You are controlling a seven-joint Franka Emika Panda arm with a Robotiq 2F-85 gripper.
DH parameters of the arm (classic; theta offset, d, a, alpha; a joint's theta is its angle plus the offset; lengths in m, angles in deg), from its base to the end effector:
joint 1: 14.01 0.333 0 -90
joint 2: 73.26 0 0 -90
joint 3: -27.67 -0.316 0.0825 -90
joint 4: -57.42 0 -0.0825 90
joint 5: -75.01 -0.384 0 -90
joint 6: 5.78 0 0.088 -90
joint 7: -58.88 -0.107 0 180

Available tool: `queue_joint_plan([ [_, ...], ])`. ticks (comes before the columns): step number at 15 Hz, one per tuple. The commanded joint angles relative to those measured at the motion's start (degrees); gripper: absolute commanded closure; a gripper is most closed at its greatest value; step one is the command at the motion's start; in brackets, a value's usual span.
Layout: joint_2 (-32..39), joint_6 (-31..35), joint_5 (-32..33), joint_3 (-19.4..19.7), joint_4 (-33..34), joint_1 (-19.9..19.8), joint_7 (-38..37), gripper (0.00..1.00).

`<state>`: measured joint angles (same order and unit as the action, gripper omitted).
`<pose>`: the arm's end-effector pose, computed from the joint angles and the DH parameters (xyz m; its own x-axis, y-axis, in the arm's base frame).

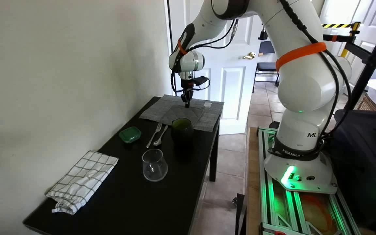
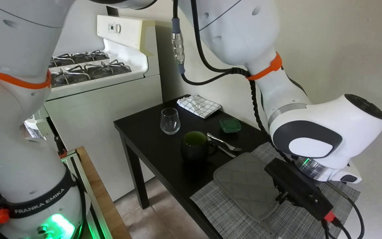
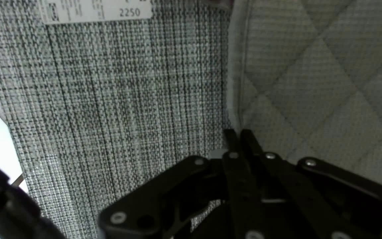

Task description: Put the grey potholder on the black mug and then put the silver fork on the grey potholder

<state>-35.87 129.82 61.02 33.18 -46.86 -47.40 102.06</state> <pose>0.4996 -0.3955 0.1700 0.9958 -0.0908 -0.0136 -0.0918 -0.9857 -0.1410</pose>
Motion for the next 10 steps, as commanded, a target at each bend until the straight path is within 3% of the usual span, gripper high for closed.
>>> queue_joint_plan([
  [1, -3.54, -3.11, -1.56, -1.85, -1.17, -0.22, -0.77, 0.98],
  [5, -8.83, -4.7, -4.11, -3.55, -2.89, 0.83, -0.71, 0.98],
  [10, -14.26, -7.84, -4.67, -2.15, -3.65, 4.21, -3.18, 0.98],
])
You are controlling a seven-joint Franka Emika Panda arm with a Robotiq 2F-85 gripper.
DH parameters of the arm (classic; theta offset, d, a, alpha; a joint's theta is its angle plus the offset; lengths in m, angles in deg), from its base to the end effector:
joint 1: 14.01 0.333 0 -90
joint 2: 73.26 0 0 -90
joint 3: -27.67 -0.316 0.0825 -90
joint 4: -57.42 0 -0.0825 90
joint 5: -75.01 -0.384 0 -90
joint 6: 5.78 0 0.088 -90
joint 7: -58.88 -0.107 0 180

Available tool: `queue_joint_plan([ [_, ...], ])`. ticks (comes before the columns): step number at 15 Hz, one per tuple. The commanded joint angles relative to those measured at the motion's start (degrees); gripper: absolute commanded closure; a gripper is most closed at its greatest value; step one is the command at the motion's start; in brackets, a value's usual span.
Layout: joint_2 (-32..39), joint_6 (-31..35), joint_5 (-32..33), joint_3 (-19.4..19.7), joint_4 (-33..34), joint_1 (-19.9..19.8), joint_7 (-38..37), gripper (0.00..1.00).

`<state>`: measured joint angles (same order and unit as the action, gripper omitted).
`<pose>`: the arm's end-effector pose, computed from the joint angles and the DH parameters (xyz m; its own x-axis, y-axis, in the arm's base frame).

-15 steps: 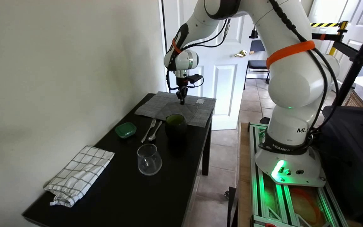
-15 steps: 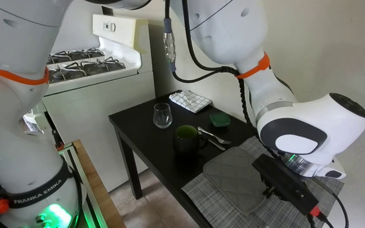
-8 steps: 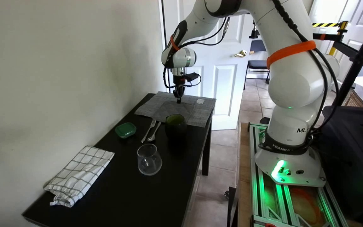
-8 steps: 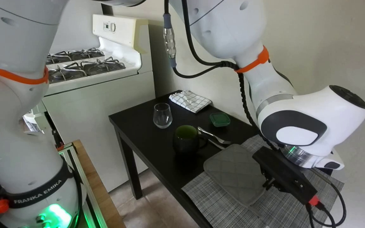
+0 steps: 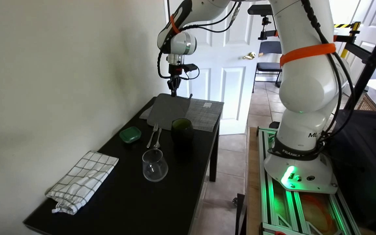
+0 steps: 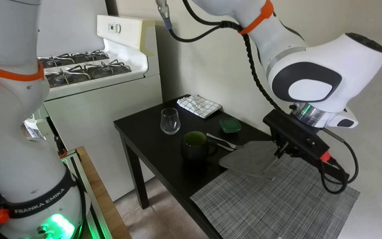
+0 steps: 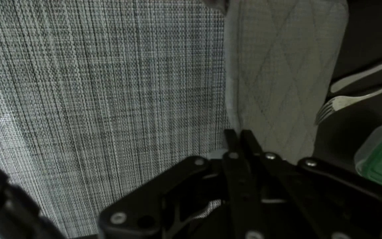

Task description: Put the grey potholder on the black mug and then put the silver fork on the grey potholder

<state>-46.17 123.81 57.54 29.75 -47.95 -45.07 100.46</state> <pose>0.5408 -0.3418 0.2681 0.9946 -0.0584 0.0854 -0.0404 -0.9791 -0.1992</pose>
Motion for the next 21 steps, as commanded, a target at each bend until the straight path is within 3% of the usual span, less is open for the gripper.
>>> queue_joint_plan([
  [1, -4.83, -2.29, -0.97, 1.67, -2.64, 2.51, -2.19, 0.98],
  [10, -12.66, -8.7, -0.77, 3.3, -3.43, 6.42, -6.22, 0.98],
  [14, -17.51, -8.6, 0.46, 4.54, -5.01, 8.78, -8.69, 0.98],
  [21, -22.65, -17.06, -4.89, 5.49, -6.26, 11.1, -5.27, 0.98],
])
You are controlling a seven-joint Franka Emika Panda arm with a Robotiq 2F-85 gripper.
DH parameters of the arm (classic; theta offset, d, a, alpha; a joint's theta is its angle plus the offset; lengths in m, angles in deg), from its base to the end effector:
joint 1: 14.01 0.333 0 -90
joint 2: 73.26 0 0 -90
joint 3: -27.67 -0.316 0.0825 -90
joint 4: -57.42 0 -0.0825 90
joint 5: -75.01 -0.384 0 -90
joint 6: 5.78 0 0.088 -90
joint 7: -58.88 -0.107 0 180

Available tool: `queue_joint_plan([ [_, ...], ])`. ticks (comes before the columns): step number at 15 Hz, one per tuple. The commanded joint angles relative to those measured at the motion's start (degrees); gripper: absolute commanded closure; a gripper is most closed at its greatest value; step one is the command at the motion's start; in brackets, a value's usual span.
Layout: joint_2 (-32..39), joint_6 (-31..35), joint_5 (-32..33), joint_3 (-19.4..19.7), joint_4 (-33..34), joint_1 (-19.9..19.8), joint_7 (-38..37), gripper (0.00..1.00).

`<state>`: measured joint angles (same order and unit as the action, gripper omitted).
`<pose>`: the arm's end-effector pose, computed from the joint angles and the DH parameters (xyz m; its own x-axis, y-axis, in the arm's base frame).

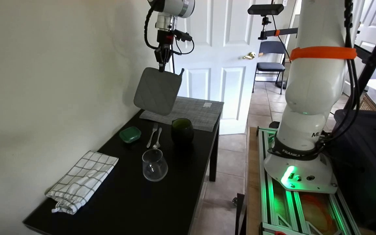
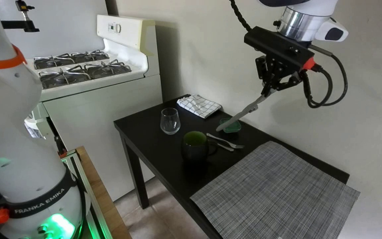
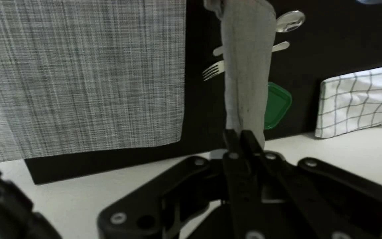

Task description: Put the grey potholder on the black mug and then put the silver fork on the grey potholder

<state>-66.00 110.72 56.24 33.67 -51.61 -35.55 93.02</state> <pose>0.5344 -0.2561 0.4361 0.9887 -0.0473 0.1425 -0.0123 -0.9715 -0.2369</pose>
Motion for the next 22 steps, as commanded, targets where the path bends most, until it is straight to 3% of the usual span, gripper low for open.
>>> queue_joint_plan([
  [1, -3.03, -6.13, -4.8, 1.8, -2.68, 1.75, 2.87, 0.98],
  [6, -1.53, -15.71, -10.55, 3.34, -4.01, 1.91, 9.46, 0.98],
  [11, 2.22, -21.37, -11.25, 5.06, -5.73, 1.36, 17.06, 0.98],
  [22, 12.94, -14.65, -7.67, 6.58, -3.46, -0.17, 16.32, 0.98],
])
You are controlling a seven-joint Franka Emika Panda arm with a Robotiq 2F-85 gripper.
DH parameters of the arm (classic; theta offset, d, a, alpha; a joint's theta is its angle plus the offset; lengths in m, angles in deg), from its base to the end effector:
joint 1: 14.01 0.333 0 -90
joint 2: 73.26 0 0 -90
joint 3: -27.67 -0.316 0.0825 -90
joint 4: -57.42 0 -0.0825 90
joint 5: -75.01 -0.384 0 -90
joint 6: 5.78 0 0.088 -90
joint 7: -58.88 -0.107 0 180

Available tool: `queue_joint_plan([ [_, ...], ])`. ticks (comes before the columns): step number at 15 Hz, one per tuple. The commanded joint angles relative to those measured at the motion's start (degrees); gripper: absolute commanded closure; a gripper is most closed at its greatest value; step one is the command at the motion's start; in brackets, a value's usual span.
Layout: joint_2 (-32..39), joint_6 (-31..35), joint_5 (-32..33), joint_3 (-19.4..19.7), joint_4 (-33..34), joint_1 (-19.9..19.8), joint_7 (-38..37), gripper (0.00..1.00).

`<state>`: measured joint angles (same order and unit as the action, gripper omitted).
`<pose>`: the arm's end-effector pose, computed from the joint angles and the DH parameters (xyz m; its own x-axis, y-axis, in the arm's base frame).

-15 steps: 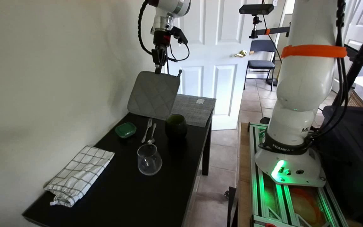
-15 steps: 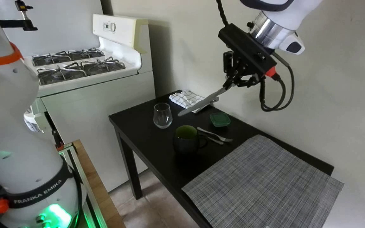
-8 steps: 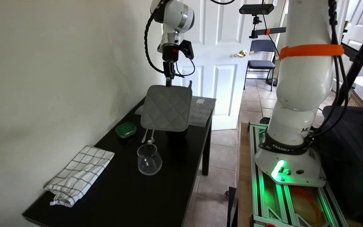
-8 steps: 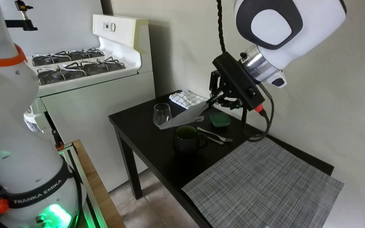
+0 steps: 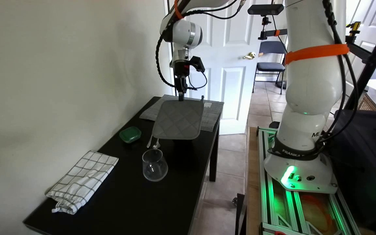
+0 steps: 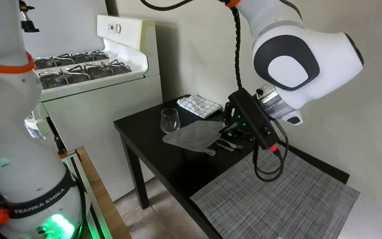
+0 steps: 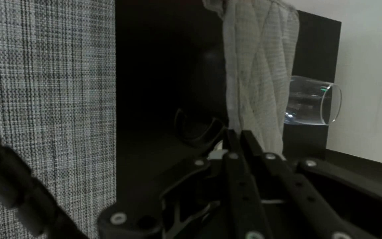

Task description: Put the grey potholder on the black mug and then put the silver fork on the grey potholder

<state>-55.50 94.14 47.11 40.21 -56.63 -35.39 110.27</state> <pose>0.4741 -0.2650 0.2858 0.9886 0.1095 -0.1034 0.0264 -0.8019 -0.5968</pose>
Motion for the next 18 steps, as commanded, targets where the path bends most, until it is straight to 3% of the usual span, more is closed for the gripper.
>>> queue_joint_plan([
  [1, 3.01, 2.81, 1.88, -0.07, 1.66, -0.4, -0.93, 0.98],
  [15, 5.68, 5.39, 6.16, -2.69, 2.2, 0.12, -1.35, 0.98],
  [16, 5.82, 5.37, 6.19, -2.71, 2.3, 0.14, -1.5, 0.68],
  [17, 5.92, 5.39, 6.2, -2.73, 2.4, 0.13, -1.62, 0.68],
  [18, 5.94, 5.55, 6.37, -2.71, 2.37, 0.17, -1.71, 0.6],
])
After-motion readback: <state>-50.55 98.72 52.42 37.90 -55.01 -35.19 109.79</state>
